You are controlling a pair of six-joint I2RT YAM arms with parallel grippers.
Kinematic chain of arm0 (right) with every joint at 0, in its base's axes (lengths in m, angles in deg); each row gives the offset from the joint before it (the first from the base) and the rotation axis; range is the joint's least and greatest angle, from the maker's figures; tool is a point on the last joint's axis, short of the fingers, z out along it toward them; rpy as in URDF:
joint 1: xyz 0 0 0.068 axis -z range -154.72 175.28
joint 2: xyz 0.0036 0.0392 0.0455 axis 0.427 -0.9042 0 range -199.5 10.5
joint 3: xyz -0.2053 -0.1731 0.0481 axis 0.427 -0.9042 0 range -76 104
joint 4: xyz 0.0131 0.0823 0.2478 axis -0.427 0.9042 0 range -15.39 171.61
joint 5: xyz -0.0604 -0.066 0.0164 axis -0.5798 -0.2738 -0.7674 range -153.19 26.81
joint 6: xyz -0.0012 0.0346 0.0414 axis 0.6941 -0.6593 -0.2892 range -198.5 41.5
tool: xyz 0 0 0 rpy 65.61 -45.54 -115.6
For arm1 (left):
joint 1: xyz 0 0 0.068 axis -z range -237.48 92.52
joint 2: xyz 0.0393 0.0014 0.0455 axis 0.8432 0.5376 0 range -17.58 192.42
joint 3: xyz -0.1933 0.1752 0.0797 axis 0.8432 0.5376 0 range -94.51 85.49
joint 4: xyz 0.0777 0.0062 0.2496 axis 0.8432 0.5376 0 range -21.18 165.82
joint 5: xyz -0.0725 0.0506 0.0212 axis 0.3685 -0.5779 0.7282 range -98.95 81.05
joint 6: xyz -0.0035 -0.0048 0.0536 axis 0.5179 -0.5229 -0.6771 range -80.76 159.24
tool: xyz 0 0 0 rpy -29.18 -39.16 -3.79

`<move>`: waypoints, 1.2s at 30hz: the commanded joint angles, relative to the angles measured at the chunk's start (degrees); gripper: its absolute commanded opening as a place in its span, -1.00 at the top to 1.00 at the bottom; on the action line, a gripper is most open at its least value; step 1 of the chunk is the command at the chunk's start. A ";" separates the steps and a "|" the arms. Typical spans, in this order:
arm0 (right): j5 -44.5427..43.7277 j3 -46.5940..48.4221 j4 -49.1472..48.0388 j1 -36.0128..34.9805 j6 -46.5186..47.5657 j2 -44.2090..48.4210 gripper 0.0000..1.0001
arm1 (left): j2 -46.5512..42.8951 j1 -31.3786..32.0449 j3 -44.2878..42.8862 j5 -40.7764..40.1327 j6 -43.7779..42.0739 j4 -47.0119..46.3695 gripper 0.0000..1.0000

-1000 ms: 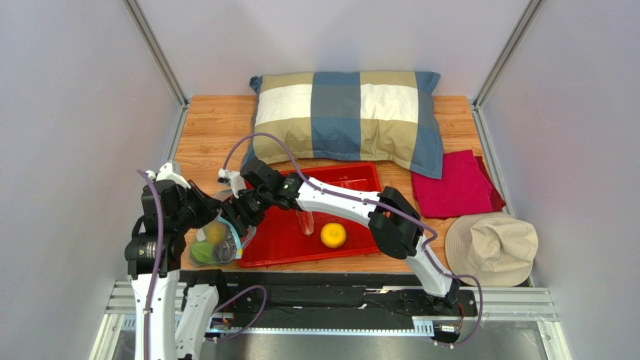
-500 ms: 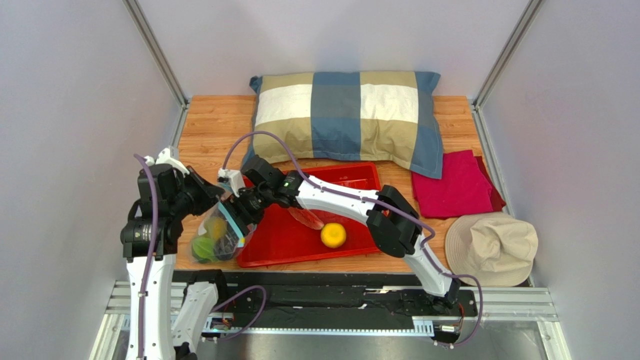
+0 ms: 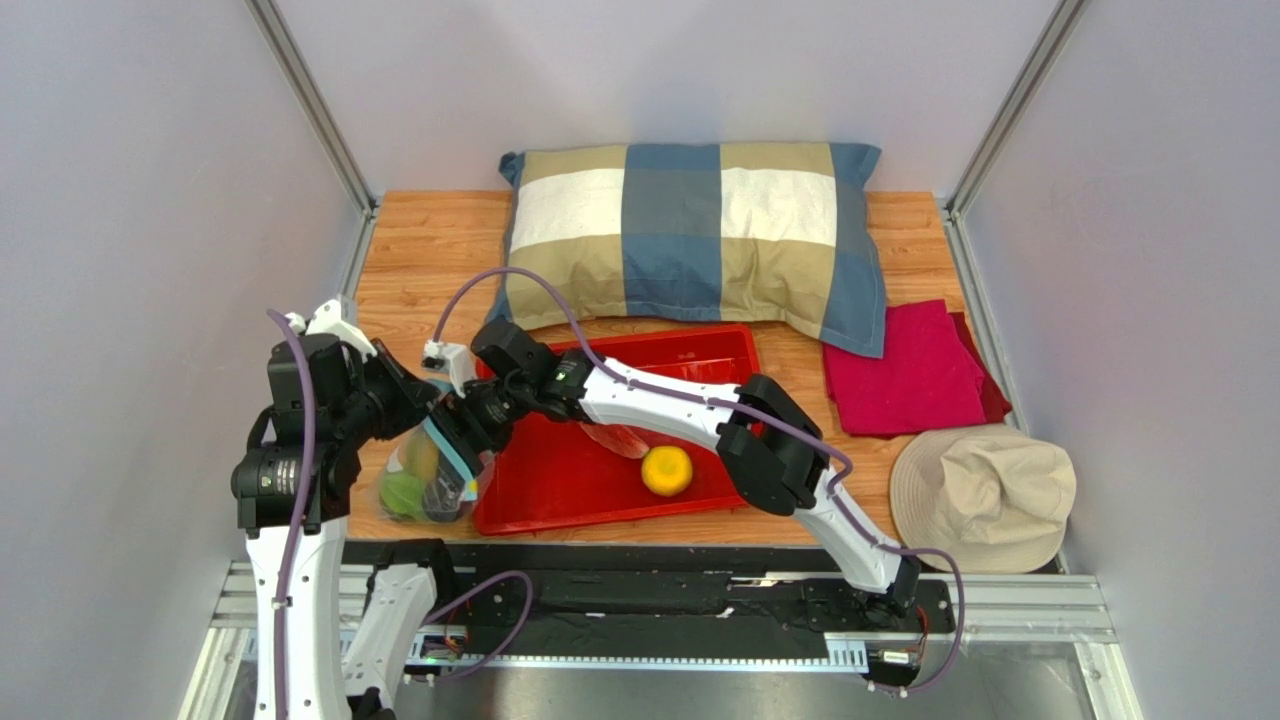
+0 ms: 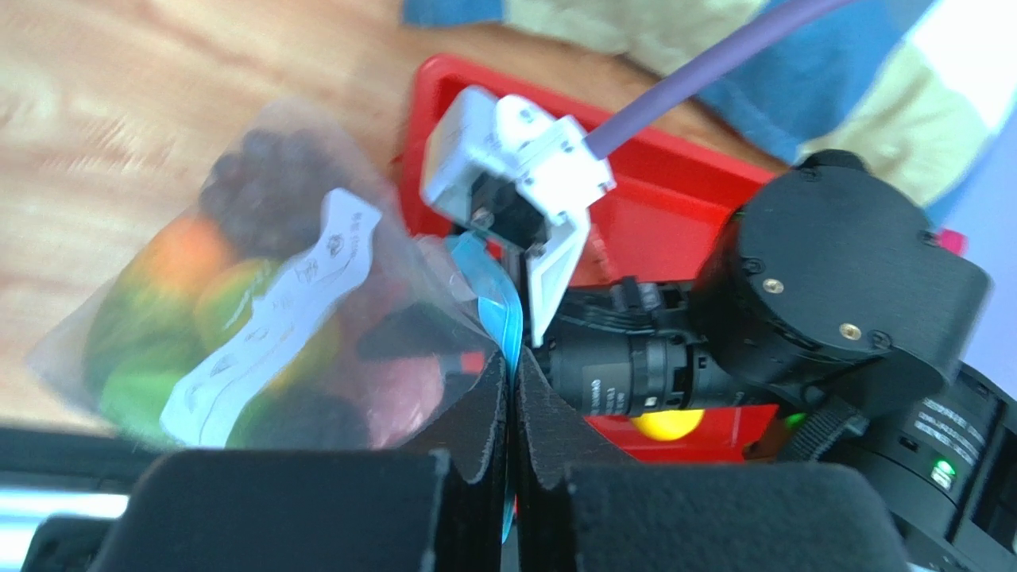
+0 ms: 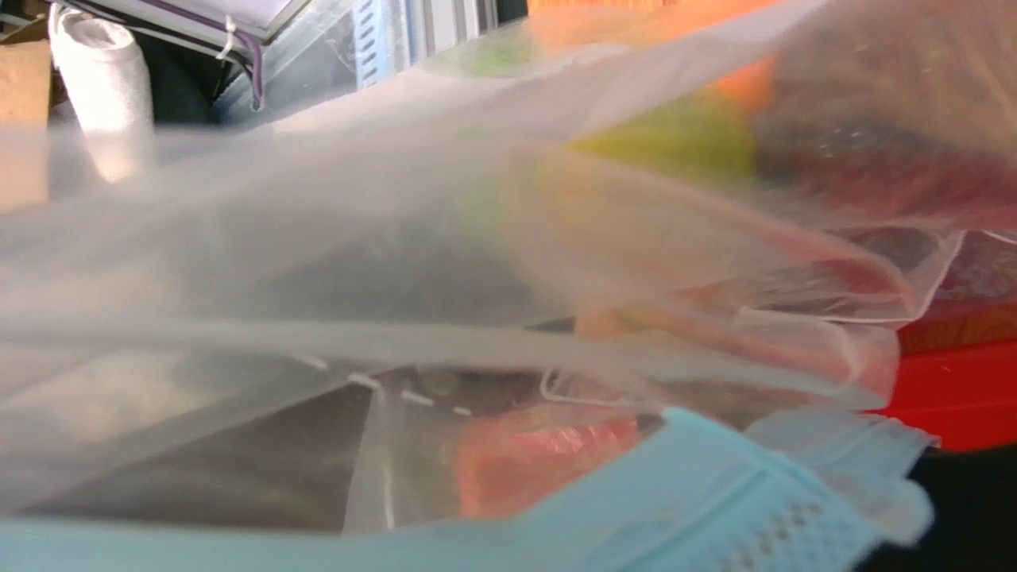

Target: Open the zip-top bag and remove the fake food

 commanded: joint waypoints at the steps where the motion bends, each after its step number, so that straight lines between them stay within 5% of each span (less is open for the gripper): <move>1: -4.26 0.45 -2.57 -0.74 -2.02 -2.84 -0.65 | -0.88 0.16 -2.54 -5.69 2.96 5.01 0.78; 2: -4.79 0.37 -2.49 -0.74 -2.46 -2.92 -0.65 | -1.14 0.16 -3.59 -7.71 4.10 7.12 0.48; 4: -4.97 0.45 -2.75 -0.39 -3.17 -3.28 -0.65 | -1.84 0.16 -6.41 -14.39 8.32 13.97 0.34; 6: -4.88 1.07 -2.84 -0.04 -3.52 -3.45 -0.66 | -2.72 0.16 -7.90 -19.74 9.73 19.50 -0.03; 10: -3.39 3.26 -2.40 1.54 -4.93 -4.50 -0.66 | -2.72 0.25 -8.09 -26.27 15.61 26.91 0.02; 16: -3.92 7.48 -0.55 2.33 -4.05 -6.35 -0.67 | -2.63 0.16 -0.53 -23.92 21.61 25.09 0.59; 19: -3.91 7.66 -0.11 2.33 -4.31 -6.09 -0.67 | -3.07 0.16 -0.79 -14.16 13.70 15.24 0.39; 20: -4.87 7.66 0.41 2.33 -4.23 -5.65 -0.67 | -2.64 0.16 -1.05 -15.19 14.21 16.18 0.10; 22: -9.33 7.14 1.29 2.77 -4.83 -4.86 -0.68 | -2.20 0.08 -1.41 -18.88 15.45 17.51 -0.03; 25: -11.99 6.26 0.77 4.00 -8.35 -4.42 -0.67 | -2.28 0.16 -0.97 -25.12 19.92 20.58 0.15; 28: -12.61 6.52 0.86 4.79 -9.76 -4.60 -0.59 | -1.93 -0.01 0.43 -30.75 20.29 19.89 0.62; 30: -12.27 6.78 0.59 4.88 -9.32 -4.16 -0.54 | 1.66 -0.62 2.19 -31.99 18.19 18.40 0.72; 36: -10.33 8.18 -0.99 4.88 -7.30 -4.07 -0.45 | 11.86 -10.90 8.86 -21.12 12.04 7.24 0.94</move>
